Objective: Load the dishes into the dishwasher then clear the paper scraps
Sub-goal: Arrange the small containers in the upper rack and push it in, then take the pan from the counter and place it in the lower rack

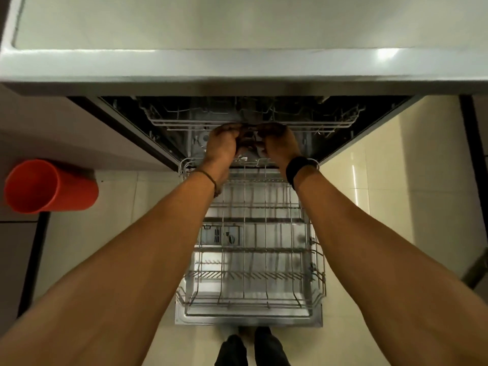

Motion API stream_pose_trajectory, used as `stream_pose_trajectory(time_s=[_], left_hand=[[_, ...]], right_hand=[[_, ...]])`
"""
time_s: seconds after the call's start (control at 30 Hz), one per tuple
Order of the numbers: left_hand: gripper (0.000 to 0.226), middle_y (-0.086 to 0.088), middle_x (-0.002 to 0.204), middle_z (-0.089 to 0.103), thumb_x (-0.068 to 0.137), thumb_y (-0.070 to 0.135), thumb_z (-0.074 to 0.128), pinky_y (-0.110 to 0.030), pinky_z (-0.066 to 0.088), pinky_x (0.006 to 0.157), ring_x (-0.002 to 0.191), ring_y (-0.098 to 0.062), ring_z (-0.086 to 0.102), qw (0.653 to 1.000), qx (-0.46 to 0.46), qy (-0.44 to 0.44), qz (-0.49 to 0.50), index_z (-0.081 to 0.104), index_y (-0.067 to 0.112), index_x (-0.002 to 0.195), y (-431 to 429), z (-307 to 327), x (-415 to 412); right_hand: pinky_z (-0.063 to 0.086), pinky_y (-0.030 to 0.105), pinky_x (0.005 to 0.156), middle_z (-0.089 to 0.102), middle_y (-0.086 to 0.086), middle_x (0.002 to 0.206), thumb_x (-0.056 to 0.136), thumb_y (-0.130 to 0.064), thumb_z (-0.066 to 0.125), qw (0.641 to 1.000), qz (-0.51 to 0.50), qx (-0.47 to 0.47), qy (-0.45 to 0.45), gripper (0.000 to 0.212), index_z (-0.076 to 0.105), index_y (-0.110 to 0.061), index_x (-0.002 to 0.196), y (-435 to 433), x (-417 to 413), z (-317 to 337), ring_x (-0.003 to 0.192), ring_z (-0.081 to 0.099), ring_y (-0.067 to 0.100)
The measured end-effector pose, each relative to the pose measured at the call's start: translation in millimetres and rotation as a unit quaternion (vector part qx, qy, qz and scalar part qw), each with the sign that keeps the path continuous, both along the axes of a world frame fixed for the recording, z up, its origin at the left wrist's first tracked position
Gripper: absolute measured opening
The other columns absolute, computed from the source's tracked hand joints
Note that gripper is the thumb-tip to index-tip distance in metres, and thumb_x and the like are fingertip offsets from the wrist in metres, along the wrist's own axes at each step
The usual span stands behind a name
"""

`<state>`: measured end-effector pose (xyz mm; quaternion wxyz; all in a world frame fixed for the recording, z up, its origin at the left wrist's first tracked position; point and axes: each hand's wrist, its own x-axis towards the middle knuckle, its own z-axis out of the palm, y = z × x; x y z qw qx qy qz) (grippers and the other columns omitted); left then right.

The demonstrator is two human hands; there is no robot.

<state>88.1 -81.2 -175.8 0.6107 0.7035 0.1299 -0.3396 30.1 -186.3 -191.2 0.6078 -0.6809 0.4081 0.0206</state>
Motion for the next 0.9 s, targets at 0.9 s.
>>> stream_pose_trajectory(time_s=[0.9], left_hand=[[0.030,-0.009,0.110,0.076,0.106,0.021,0.054,-0.035,0.059,0.083,0.098,-0.026,0.075,0.977,-0.056,-0.201,0.042,0.062,0.013,0.133,222.7,261.1,-174.2]], right_hand=[[0.057,0.039,0.092,0.073,0.009,0.114,0.107,-0.020,0.048,0.962,0.042,0.170,-0.208,0.028,0.058,-0.016,0.133,180.7,-157.7,267.9,0.096,0.071,0.021]])
